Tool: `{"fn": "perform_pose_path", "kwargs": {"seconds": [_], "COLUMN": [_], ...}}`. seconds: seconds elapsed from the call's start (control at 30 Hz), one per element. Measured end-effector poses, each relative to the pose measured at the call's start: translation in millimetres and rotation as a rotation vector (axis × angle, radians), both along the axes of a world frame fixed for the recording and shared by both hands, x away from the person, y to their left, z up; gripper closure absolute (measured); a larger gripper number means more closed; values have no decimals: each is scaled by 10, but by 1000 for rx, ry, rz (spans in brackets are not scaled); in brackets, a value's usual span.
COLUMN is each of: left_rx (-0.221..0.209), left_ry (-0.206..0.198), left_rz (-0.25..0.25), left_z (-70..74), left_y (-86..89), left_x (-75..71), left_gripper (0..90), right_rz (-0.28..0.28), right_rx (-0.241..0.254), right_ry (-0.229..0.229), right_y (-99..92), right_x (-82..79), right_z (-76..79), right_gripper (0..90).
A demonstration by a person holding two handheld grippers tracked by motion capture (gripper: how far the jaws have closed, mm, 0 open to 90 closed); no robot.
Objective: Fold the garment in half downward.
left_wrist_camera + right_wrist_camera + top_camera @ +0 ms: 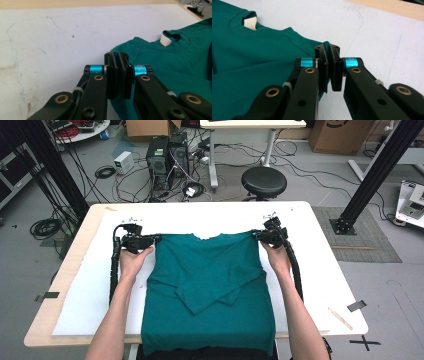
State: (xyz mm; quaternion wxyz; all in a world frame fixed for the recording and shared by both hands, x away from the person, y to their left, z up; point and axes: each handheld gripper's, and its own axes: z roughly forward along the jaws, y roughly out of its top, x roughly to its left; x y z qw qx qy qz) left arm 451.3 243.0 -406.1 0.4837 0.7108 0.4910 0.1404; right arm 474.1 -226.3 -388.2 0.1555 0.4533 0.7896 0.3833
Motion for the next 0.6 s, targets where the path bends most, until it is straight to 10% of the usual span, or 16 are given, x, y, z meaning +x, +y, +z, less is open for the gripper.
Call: {"fn": "perform_pose_path", "kwargs": {"seconds": [0.27,0.6], "left_rx": [13,5], "left_ry": [-47,-63], "left_rz": [-29,-66], "left_z": [337,243], "left_y": [1,43], "left_x": [1,-202], "left_gripper": [864,863], "right_rz": [-6,54], "right_rx": [10,-6], "right_ry": [-44,-34], "right_y": [-4,-1], "right_x": [1,-156], "right_z": [198,269], "right_gripper": [876,874]}}
